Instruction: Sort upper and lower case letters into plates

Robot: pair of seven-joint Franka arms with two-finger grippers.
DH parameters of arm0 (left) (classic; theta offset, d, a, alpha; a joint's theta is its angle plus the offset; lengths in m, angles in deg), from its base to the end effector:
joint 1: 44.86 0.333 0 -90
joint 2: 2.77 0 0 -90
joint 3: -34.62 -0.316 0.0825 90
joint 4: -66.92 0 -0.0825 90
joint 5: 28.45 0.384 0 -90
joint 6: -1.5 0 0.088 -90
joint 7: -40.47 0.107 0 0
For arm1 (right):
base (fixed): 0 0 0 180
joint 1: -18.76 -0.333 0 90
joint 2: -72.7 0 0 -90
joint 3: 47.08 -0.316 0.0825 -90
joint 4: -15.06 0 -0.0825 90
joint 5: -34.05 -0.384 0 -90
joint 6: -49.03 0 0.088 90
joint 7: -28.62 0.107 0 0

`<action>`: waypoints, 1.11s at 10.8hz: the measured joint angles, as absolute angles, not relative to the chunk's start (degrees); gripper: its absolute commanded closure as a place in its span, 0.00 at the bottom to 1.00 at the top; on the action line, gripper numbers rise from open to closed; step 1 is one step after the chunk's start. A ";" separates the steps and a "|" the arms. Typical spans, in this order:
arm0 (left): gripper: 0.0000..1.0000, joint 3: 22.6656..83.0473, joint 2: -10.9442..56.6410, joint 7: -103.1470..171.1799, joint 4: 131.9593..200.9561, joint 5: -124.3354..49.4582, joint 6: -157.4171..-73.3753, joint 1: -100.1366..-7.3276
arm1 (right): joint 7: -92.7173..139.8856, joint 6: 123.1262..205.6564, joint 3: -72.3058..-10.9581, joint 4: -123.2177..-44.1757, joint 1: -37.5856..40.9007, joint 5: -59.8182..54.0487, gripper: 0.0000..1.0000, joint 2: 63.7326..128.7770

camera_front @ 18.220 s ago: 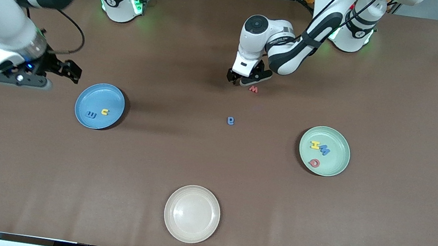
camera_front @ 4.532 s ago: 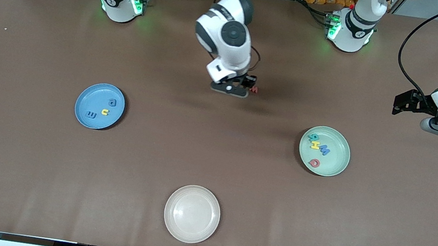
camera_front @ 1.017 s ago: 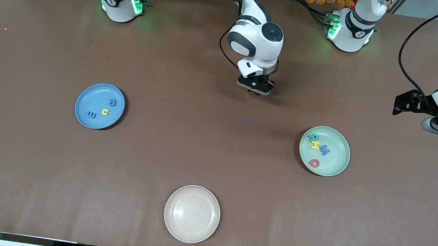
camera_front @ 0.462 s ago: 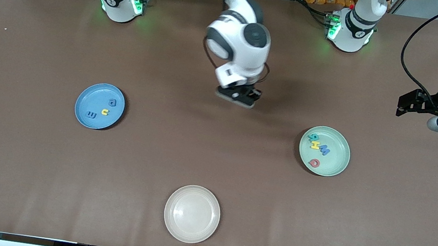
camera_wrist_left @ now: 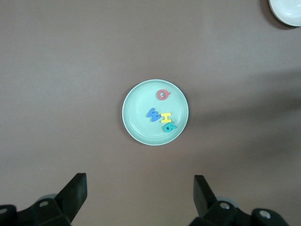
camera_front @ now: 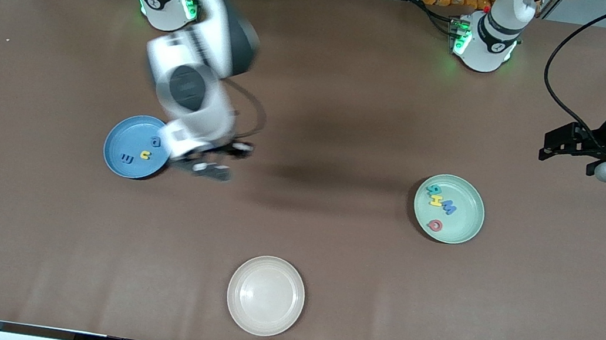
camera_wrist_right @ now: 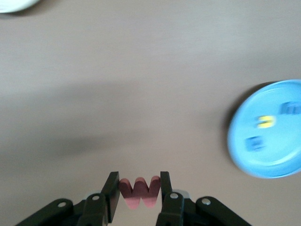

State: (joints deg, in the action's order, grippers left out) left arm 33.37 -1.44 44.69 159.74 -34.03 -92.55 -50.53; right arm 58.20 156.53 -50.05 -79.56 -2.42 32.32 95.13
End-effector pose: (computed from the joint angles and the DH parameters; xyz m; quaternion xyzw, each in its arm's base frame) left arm 0.5642 -0.0535 0.5948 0.9963 -0.0718 -0.0010 0.0483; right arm 0.5893 0.2631 0.3727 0.9948 -0.0540 -0.0849 0.0161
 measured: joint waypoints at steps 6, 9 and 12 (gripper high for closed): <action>0.00 33.53 -1.56 44.61 158.11 -34.03 -92.55 -49.51 | 24.75 162.39 -50.55 -93.06 17.86 32.01 0.59 95.27; 0.00 33.30 -1.55 44.61 157.57 -34.02 -92.51 -49.04 | 22.05 166.32 -50.59 -98.67 19.04 32.01 0.00 95.48; 0.00 33.39 -1.55 44.61 157.06 -34.02 -92.51 -49.22 | 22.05 166.31 -50.14 -98.09 19.05 32.02 0.00 94.14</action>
